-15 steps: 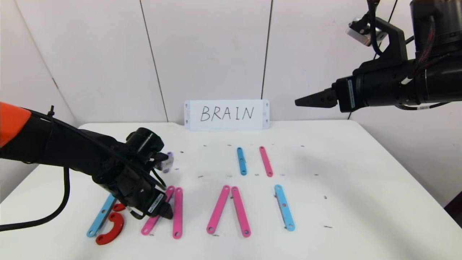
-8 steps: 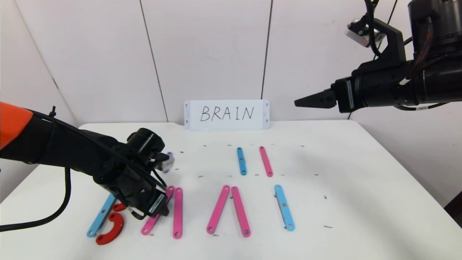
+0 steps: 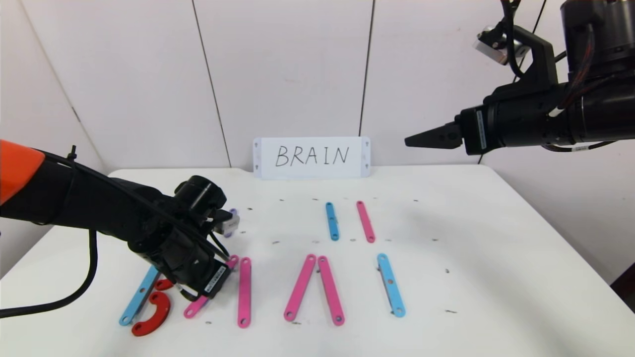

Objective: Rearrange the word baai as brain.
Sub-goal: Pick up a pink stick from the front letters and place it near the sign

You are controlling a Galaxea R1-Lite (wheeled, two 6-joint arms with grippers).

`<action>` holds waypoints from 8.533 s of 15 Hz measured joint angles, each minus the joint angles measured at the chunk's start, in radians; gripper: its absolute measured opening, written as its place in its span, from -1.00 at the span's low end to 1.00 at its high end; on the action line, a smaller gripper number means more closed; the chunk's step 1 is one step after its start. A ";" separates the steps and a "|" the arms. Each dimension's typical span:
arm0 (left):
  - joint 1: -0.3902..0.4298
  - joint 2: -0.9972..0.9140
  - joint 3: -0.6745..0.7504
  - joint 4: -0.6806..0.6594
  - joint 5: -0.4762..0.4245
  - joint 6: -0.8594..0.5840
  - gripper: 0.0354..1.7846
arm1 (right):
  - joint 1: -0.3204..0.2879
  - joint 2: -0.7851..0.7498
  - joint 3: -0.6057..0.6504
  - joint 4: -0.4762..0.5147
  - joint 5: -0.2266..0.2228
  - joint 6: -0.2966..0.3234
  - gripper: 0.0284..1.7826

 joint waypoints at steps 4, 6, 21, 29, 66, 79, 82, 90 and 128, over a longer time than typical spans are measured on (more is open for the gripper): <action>0.000 -0.011 -0.019 0.003 -0.001 -0.036 -0.71 | -0.001 -0.001 0.007 -0.003 -0.001 0.000 0.95; 0.000 -0.024 -0.061 0.018 -0.001 -0.076 -0.71 | -0.002 -0.004 0.007 0.001 -0.001 0.000 0.95; -0.048 0.210 -0.720 0.354 0.022 -0.383 -0.71 | -0.013 -0.020 0.005 0.005 0.005 0.001 0.95; -0.055 0.395 -0.865 0.350 0.076 -0.461 -0.71 | -0.013 -0.019 0.006 0.005 0.005 -0.001 0.95; -0.120 0.227 -0.907 0.419 0.147 -0.538 0.95 | -0.027 -0.023 0.006 0.000 0.006 -0.001 0.95; -0.247 0.000 -0.472 0.401 0.224 -0.751 0.95 | -0.034 -0.028 0.006 0.004 0.006 -0.001 0.95; -0.250 0.001 -0.322 0.260 0.216 -0.752 0.95 | -0.034 -0.029 0.006 0.004 0.006 -0.001 0.95; -0.251 0.040 -0.114 0.067 0.203 -0.752 0.95 | -0.034 -0.029 0.006 0.004 0.006 -0.001 0.95; -0.251 0.169 -0.836 0.367 0.197 -0.611 -0.71 | -0.047 -0.051 0.006 0.001 0.006 0.001 0.95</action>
